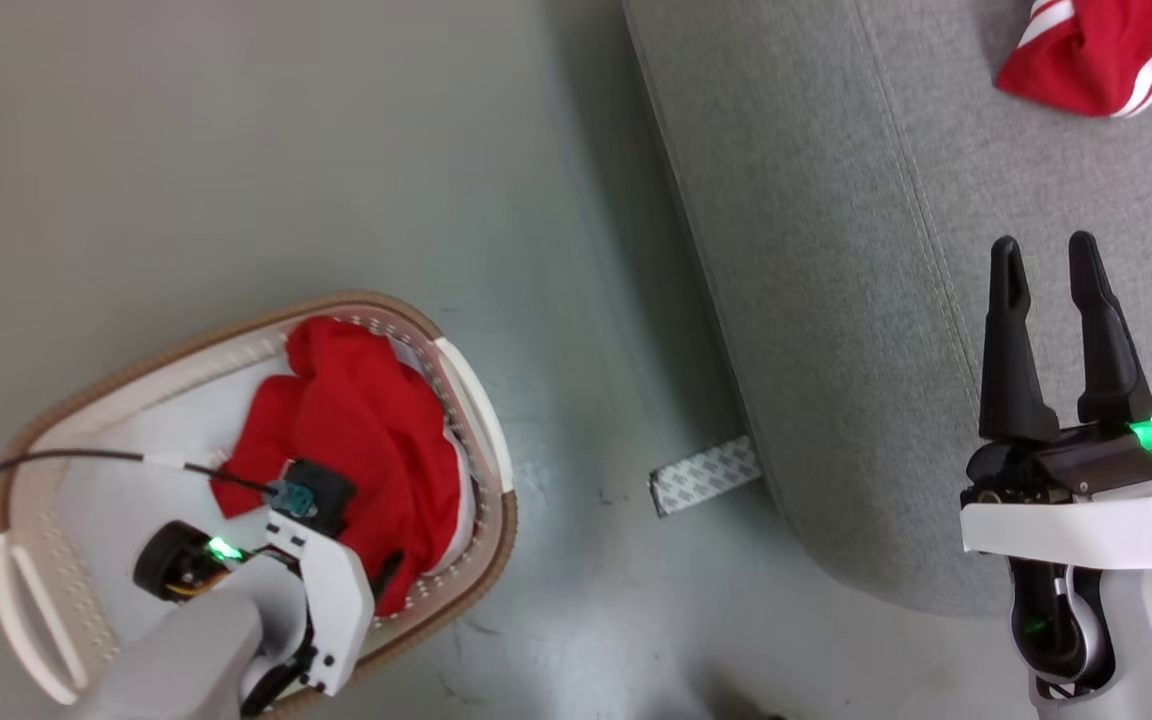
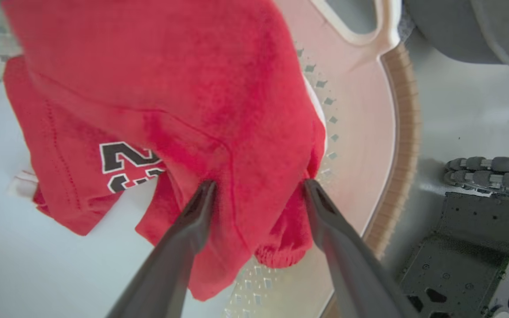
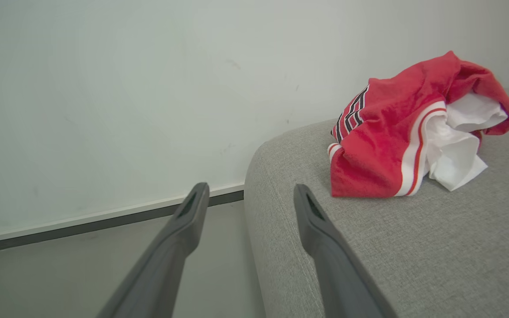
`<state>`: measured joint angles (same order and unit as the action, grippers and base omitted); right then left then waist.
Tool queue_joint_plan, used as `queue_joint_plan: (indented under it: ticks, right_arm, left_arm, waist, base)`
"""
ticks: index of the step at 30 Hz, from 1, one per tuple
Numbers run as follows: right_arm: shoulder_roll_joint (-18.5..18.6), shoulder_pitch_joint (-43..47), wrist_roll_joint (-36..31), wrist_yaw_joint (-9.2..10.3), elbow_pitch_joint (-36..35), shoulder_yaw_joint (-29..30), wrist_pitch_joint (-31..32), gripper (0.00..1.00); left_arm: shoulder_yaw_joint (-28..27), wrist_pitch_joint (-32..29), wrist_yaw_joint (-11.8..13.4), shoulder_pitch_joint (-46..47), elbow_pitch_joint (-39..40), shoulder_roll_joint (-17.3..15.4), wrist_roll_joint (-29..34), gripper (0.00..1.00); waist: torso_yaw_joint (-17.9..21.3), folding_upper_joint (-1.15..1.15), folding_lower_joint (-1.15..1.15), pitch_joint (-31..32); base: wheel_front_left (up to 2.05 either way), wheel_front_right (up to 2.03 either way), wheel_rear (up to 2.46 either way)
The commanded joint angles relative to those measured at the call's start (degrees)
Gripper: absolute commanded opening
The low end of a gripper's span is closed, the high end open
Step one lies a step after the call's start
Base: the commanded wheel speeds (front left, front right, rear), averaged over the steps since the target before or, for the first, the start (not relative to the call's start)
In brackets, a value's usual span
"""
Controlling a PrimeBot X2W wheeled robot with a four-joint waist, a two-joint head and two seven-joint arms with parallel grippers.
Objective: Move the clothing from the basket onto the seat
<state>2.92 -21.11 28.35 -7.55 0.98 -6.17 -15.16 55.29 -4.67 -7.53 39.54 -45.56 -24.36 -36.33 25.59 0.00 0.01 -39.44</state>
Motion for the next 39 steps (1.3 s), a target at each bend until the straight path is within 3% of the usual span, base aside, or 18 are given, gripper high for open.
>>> queue_joint_plan:
  ticks: [1,4,5,6,7,26,39]
  right_arm:
    - [-0.04,-0.66,0.27,0.13,-0.29,-0.08,0.02,1.0]
    - [-0.04,-1.17,1.34,0.13,-0.61,-0.24,0.02,1.0]
    - [-0.04,-1.26,1.55,0.13,-0.62,-0.31,0.02,1.0]
    - [-0.04,-1.31,1.73,0.13,-0.59,-0.44,0.02,1.0]
    - [-0.04,-1.41,1.94,0.13,-0.54,-0.53,0.02,1.0]
    - [-0.03,-1.31,0.73,0.13,0.54,-0.22,0.02,1.0]
    - [0.02,0.32,-4.52,0.13,3.23,1.72,0.02,1.0]
  left_arm:
    - [0.28,-0.23,0.08,0.76,-0.24,-0.68,-0.32,1.0]
    - [3.48,-2.13,0.08,2.77,-1.35,-1.5,-1.67,1.0]
    - [4.18,-2.17,0.08,3.42,-1.66,-1.61,-2.12,0.68]
    - [4.72,-1.99,0.08,3.94,-2.0,-1.75,-2.34,0.25]
    - [5.36,-1.86,0.08,4.33,-2.48,-1.83,-2.82,0.0]
    - [13.53,4.36,0.08,7.22,-7.89,0.41,-10.07,0.0]
    - [14.79,14.88,0.08,5.85,-8.69,6.5,-15.48,0.0]
  waist:
    - [1.15,0.0,-0.01,-1.64]
    - [1.76,0.0,-0.01,-3.23]
    - [1.88,0.0,-0.01,-3.64]
    - [2.0,0.0,-0.01,-4.02]
    - [2.1,0.0,-0.01,-4.29]
    - [0.45,0.0,-0.01,-1.36]
    - [-6.9,0.0,-0.01,12.66]
  base:
    - [0.0,0.0,0.0]
    - [0.0,0.0,0.0]
    - [0.0,0.0,0.0]
    - [0.0,0.0,0.0]
    - [0.0,0.0,0.0]
    - [0.0,0.0,0.0]
    - [0.0,0.0,0.0]
